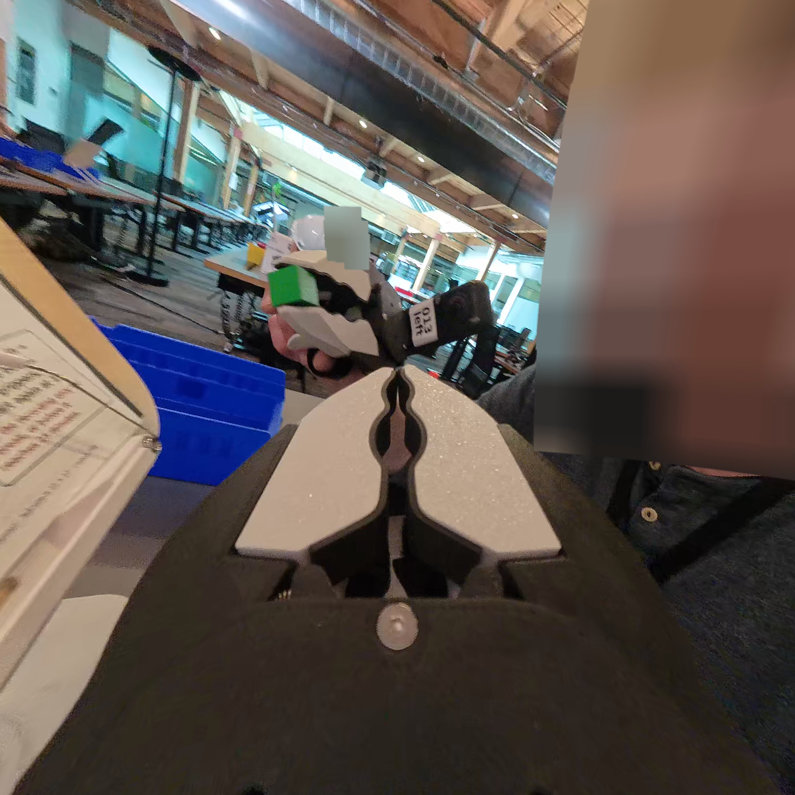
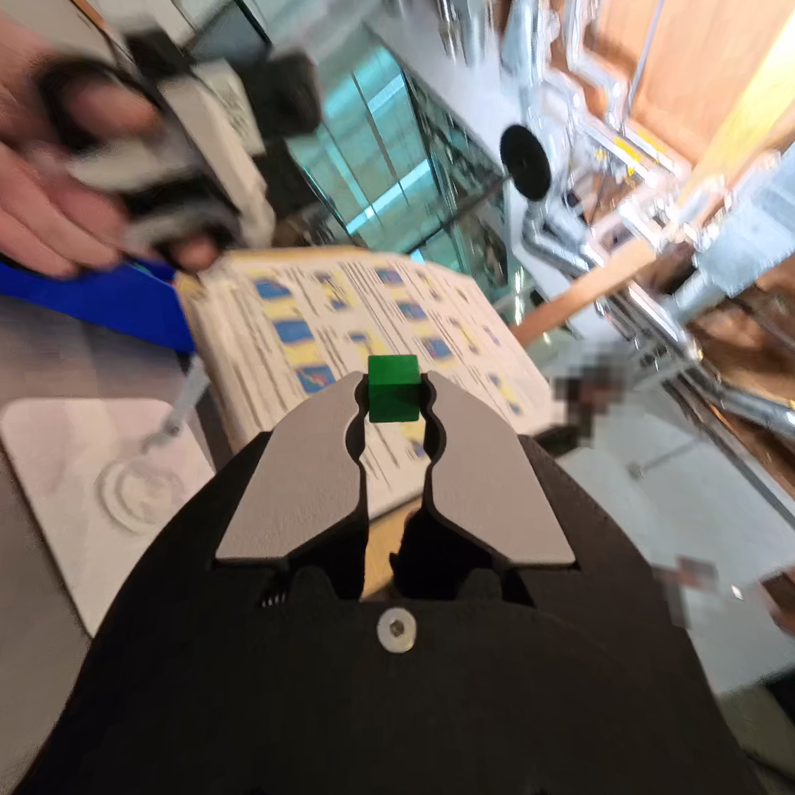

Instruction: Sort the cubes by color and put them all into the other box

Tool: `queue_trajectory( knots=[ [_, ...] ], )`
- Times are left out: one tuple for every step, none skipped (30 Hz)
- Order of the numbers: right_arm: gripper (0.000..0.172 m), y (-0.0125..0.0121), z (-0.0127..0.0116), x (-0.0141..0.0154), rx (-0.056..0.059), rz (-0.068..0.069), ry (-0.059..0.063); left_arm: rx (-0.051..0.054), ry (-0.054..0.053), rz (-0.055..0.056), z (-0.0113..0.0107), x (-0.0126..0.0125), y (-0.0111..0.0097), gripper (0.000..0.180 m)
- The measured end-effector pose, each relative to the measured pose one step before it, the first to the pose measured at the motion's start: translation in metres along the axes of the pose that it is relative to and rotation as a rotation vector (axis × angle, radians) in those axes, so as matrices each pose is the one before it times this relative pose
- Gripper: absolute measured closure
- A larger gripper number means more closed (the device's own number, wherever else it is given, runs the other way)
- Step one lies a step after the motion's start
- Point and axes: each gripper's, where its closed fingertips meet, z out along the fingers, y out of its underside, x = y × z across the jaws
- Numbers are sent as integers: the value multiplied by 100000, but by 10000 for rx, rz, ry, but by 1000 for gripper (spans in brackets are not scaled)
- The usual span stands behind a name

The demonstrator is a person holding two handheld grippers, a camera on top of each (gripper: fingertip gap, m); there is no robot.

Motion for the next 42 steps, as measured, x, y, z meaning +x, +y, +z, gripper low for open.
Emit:
queue_trajectory(
  knots=[
    [149,1954,-334,1615,-538,241,166,129,-177,168,-474,0,-509,180],
    [149,2422,-293,1210,-756,365,-217,-11,-156,137,-401,-35,-314,180],
    [149,2611,-365,1233,-800,333,-181,-68,-144,150,-340,-35,-205,180],
    [149,2228,-502,1473,-486,122,100,-31,-125,143,-278,-3,-199,180],
    [149,2307,-499,719,-610,189,-375,4,-63,111,-235,57,-202,180],
    [149,2680,-488,-180,-957,440,-922,-28,-52,94,-166,37,-126,180],
    [148,2566,-432,203,-906,183,-429,-91,-87,101,-112,-33,10,180],
    [148,2518,-282,335,-863,-88,-143,-102,-110,96,-79,-103,60,180],
    [149,2660,-84,-617,-1011,125,-684,-44,-99,66,-83,-119,3,180],
    [148,2289,142,-1003,-794,220,-819,11,-54,25,-89,-104,-45,180],
    [148,1959,374,-693,-692,107,-541,16,-16,-13,-70,-81,-14,180],
    [148,1666,580,-573,-643,83,-436,-15,-32,-19,-65,-145,46,180],
    [148,1380,791,-1068,-556,172,-744,-38,-80,-6,-82,-229,83,180],
    [148,949,996,-1235,-383,116,-843,-23,-96,-6,-91,-250,61,180],
    [148,571,1101,-937,-241,16,-647,-1,-70,-33,-105,-215,42,180],
    [148,597,1167,-850,-346,89,-648,7,-37,-49,-104,-165,8,180],
    [148,527,1188,-517,-353,-67,-405,13,-22,-33,-89,-110,-14,180],
    [148,314,1112,-186,-263,-142,-175,14,-27,-6,-80,-94,-10,180],
    [149,281,1013,-310,-278,29,-305,3,-30,3,-57,-78,-4,180],
    [148,279,897,-182,-277,-45,-195,-7,-19,1,-53,-59,2,180],
    [149,155,758,26,-189,-141,-20,-8,-19,6,-44,-41,1,180],
    [148,153,594,-192,-176,25,-182,-6,-32,16,-43,-51,-7,180],
    [149,112,459,-191,-162,0,-153,-12,-22,21,-27,-40,3,180],
    [149,-58,373,-96,-58,-93,-60,-12,2,6,-26,-8,0,180],
    [149,-195,314,-309,23,-22,-205,-1,8,-11,-21,-8,11,180],
    [149,-186,273,-359,20,-51,-207,5,-4,-9,-27,-25,1,180],
    [149,-143,200,-68,-41,-119,-1,-1,-12,-4,-10,-36,3,180],
    [149,-143,119,-4,-28,-36,20,-2,-14,0,-20,-29,-4,180],
    [149,-151,77,-236,-9,31,-136,1,-13,10,-29,-13,-12,180],
    [149,-109,84,-145,-9,-51,-52,-14,-29,26,-47,-29,-10,180],
    [149,-61,98,5,-10,-28,26,-28,-59,41,-77,-64,-10,180],
    [144,-51,100,-39,-20,71,-46,-23,-85,45,-111,-99,-41,180],
    [137,-39,34,-60,-28,91,-79,-21,-158,30,-169,-198,-57,180],
    [134,-88,-111,115,42,69,43,-37,-304,22,-230,-413,-61,180],
    [132,-76,-279,244,114,58,133,-39,-375,63,-355,-489,-118,180],
    [131,-2,-438,261,122,74,152,-8,-354,120,-530,-463,-284,179],
    [130,65,-569,319,128,79,194,74,-362,151,-740,-465,-489,179],
    [130,55,-670,437,141,78,269,171,-374,147,-949,-496,-689,178],
    [131,-18,-714,448,174,94,268,206,-364,152,-1061,-540,-777,178],
    [132,-77,-685,379,189,71,238,163,-424,202,-1138,-670,-744,178],
    [134,-126,-631,303,187,46,196,59,-620,278,-1164,-1045,-569,177],
    [136,-130,-475,384,149,33,248,-26,-817,319,-1198,-1451,-361,174]
  ],
)
